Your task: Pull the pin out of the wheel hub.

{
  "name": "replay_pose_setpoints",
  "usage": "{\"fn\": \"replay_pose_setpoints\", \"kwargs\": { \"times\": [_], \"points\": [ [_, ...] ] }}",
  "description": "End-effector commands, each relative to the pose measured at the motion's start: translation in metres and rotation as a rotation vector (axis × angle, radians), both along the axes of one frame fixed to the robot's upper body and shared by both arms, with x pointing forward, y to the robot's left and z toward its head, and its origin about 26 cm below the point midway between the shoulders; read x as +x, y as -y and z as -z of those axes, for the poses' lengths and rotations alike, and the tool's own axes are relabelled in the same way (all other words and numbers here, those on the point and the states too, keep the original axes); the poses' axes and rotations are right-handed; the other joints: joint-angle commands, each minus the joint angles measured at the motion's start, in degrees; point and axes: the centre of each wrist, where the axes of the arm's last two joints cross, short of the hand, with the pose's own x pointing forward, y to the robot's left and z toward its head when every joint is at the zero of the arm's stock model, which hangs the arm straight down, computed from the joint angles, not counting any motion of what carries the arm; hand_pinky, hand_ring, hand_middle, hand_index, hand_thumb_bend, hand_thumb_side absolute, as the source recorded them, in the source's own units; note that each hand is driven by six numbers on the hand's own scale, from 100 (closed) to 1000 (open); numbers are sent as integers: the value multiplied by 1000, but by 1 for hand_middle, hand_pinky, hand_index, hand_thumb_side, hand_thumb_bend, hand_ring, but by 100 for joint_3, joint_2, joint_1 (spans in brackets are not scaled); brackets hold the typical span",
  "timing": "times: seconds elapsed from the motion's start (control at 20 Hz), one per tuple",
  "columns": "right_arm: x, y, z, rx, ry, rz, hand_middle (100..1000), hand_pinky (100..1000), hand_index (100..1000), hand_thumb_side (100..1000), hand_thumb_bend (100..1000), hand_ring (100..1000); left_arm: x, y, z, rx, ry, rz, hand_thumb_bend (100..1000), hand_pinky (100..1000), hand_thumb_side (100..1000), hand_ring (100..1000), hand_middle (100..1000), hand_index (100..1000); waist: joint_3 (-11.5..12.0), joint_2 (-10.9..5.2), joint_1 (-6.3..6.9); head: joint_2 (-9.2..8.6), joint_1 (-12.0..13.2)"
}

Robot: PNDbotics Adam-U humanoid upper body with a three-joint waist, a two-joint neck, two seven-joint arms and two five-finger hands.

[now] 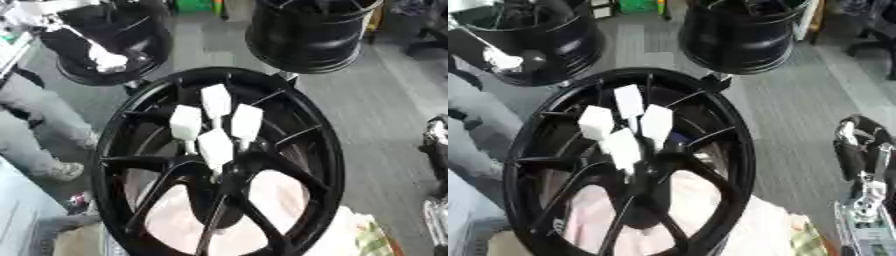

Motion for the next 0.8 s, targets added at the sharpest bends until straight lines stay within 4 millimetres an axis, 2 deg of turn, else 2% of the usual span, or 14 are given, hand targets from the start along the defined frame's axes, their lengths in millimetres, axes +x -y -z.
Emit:
{"fn": "replay_pose_setpoints", "kwargs": {
  "times": [0.05,0.25,0.5,0.8],
  "points": [
    [1,5,-7,-29,14,-7,679,500,735,522,100,633,0,12,-4,424,168,323,373,796,585,762,759,866,-17,-93,3,-14,12],
    [1,6,-7,-31,14,-5,678,500,735,523,100,633,2,16,3,469,168,314,398,789,580,753,750,866,-23,-108,32,-14,17],
    [1,6,-6,-32,14,-4,678,500,735,523,100,633,1,16,9,522,175,302,429,780,508,737,739,866,-25,-118,45,-14,24],
    [1,7,-6,-32,13,-4,678,500,735,523,100,632,2,17,16,583,181,287,473,770,534,715,718,862,-32,-122,43,-14,34]
  ]
}}
